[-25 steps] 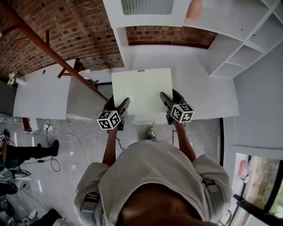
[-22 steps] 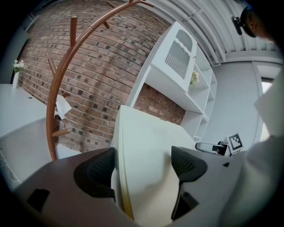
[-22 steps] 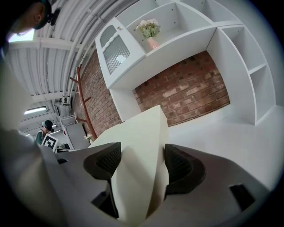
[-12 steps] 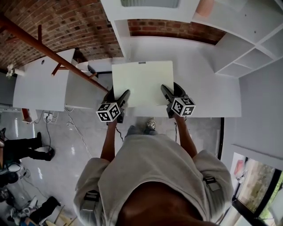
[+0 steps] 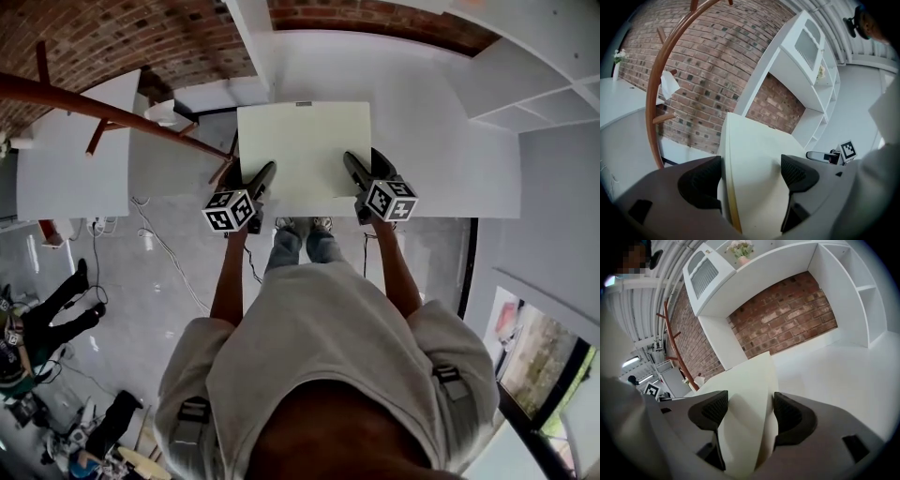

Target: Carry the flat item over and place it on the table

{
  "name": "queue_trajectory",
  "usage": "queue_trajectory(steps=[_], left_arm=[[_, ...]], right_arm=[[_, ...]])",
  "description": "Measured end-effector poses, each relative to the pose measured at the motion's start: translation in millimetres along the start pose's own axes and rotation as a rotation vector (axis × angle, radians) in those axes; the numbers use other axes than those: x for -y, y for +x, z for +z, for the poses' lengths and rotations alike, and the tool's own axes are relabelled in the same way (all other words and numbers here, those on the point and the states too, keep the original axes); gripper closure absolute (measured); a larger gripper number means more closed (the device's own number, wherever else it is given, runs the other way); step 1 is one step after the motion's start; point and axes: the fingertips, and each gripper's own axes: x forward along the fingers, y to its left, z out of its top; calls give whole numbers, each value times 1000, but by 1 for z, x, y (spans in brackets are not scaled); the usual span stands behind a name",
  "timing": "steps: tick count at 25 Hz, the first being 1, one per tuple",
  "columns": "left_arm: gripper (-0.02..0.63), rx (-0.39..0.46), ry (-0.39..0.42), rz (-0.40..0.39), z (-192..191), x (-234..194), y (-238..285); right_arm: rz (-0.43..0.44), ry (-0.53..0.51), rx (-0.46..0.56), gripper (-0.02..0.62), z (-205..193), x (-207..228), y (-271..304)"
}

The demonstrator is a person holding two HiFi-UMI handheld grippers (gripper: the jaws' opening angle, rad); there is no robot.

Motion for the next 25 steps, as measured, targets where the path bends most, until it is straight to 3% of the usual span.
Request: queue_trajectory(steps=[12, 25], left_arm=[[199, -127, -77, 3, -63, -30, 27], [198, -146, -70, 5, -74, -47, 50]], right_arm=[[-52, 56, -114, 273, -61, 31, 21], [-66, 100, -125, 273, -80, 50, 42]])
